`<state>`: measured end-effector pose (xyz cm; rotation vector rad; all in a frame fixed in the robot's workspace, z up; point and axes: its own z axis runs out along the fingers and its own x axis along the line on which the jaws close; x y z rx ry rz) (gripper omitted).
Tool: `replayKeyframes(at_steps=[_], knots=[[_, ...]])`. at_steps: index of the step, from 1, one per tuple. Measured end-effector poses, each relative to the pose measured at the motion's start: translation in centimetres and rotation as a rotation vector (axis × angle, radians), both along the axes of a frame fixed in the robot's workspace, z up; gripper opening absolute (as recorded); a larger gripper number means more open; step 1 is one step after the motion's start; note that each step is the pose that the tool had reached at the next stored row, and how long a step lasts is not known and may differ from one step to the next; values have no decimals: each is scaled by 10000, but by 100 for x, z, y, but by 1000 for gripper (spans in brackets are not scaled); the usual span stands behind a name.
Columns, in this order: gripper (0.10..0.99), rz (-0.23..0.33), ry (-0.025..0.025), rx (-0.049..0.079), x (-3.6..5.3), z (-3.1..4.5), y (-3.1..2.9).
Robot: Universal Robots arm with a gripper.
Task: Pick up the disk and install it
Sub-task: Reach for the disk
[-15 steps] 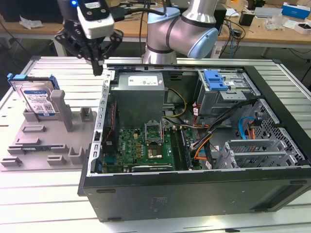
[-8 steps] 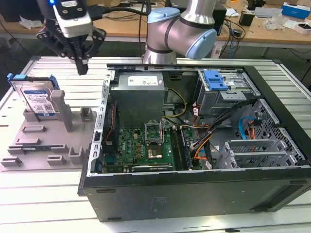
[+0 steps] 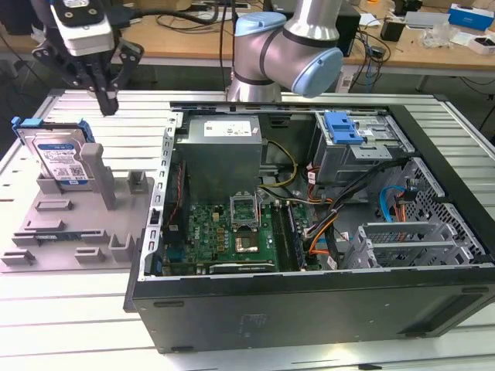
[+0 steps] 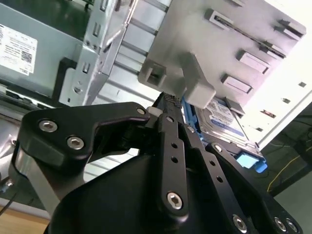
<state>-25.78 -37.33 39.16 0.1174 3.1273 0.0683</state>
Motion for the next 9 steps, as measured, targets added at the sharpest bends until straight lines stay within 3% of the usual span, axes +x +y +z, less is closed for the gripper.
replayKeyframes(at_steps=[5, 9], knots=[[106, -1, 50, 1, -253, -10, 110], [106, -1, 83, 0, -404, -17, 178]])
